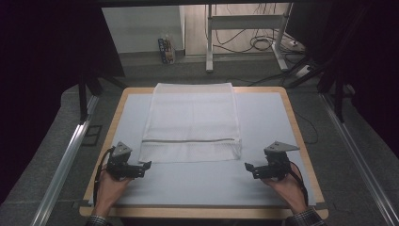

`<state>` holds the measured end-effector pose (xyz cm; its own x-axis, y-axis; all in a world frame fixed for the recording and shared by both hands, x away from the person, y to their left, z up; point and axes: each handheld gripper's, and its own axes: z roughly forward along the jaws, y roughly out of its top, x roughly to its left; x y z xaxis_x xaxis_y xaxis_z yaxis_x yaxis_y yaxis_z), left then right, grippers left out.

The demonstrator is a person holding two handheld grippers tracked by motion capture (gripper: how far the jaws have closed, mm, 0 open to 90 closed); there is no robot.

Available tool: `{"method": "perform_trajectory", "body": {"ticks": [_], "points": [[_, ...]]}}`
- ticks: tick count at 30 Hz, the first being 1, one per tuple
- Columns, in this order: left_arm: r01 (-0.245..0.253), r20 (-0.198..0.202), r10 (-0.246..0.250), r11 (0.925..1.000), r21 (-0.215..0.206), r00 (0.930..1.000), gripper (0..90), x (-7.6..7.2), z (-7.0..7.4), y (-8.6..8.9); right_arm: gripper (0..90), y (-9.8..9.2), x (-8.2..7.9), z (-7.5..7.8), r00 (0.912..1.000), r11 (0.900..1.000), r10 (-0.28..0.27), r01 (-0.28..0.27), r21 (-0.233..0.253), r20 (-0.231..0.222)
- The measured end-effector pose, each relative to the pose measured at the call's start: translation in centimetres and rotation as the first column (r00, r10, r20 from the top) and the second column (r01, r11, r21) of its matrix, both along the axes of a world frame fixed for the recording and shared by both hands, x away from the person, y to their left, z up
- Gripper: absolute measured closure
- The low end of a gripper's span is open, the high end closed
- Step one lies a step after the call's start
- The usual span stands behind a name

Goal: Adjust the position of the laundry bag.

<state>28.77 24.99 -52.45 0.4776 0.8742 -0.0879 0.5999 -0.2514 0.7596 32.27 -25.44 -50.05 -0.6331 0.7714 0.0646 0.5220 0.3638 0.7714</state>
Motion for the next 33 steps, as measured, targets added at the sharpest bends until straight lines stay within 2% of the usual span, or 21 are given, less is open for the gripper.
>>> {"method": "perform_trajectory", "body": {"ticks": [6, 10, 14, 16, 19, 22, 24, 25, 27, 29, 31, 33], "points": [[-0.003, -0.007, 0.003, 0.9999, 0.012, 1.0, 4.1, 0.8, -0.3, -0.2, 8.5, 0.3, 0.7, 0.4, 0.9996, 1.0, 0.023, -0.023, -0.013, -0.019], [-0.017, -0.019, 0.018, 0.9993, 0.035, 0.9997, 7.2, 1.4, -0.5, 0.0, 14.4, 0.8, 1.0, 0.4, 0.9993, 0.999, 0.035, -0.036, -0.034, -0.013], [-0.026, -0.013, 0.027, 0.9993, 0.027, 0.9996, 10.3, 1.9, -0.4, 0.3, 19.2, 1.4, 1.4, 0.6, 0.9993, 0.998, 0.036, -0.037, -0.052, -0.004], [-0.036, -0.004, 0.036, 0.9989, 0.031, 0.9994, 12.9, 2.2, -0.2, 0.4, 24.9, 1.9, 1.9, 0.8, 0.9994, 0.997, 0.036, -0.035, -0.073, 0.004], [-0.044, -0.007, 0.044, 0.9988, 0.024, 0.999, 19.0, 3.0, -0.2, 0.5, 31.0, 2.4, 2.7, 0.9, 0.9993, 0.997, 0.033, -0.034, -0.069, -0.016], [-0.045, -0.001, 0.045, 0.9979, 0.047, 0.999, 23.7, 3.5, -0.1, 0.4, 36.4, 3.0, 3.5, 1.0, 0.9995, 0.997, 0.027, -0.028, -0.071, -0.015], [-0.046, 0.002, 0.046, 0.9977, 0.051, 0.9989, 27.9, 3.6, -0.1, 0.4, 38.6, 3.1, 3.8, 1.0, 0.9996, 0.996, 0.027, -0.027, -0.081, -0.007], [-0.05, 0.011, 0.049, 0.997, 0.059, 0.9987, 29.9, 3.9, 0.1, 0.3, 44.1, 3.6, 4.4, 1.0, 0.9997, 0.995, 0.024, -0.024, -0.093, -0.004], [-0.051, 0.014, 0.05, 0.9969, 0.06, 0.9987, 31.8, 4.0, 0.2, 0.3, 46.2, 3.7, 4.6, 1.0, 0.9998, 0.995, 0.021, -0.021, -0.097, -0.002], [-0.051, 0.021, 0.05, 0.9967, 0.063, 0.9985, 37.9, 4.4, 0.4, 0.4, 53.8, 4.2, 5.4, 1.0, 1.0, 0.994, 0.008, -0.007, -0.112, 0.004], [-0.048, 0.021, 0.047, 0.9974, 0.054, 0.9987, 41.6, 4.8, 0.5, 0.5, 56.2, 4.4, 5.6, 0.9, 0.9999, 0.992, 0.002, 0.0, -0.125, 0.012], [-0.052, 0.021, 0.051, 0.9966, 0.064, 0.9985, 45.6, 5.3, 0.5, 0.5, 57.9, 4.6, 6.0, 0.9, 0.9998, 0.992, -0.004, 0.007, -0.128, 0.022]]}}
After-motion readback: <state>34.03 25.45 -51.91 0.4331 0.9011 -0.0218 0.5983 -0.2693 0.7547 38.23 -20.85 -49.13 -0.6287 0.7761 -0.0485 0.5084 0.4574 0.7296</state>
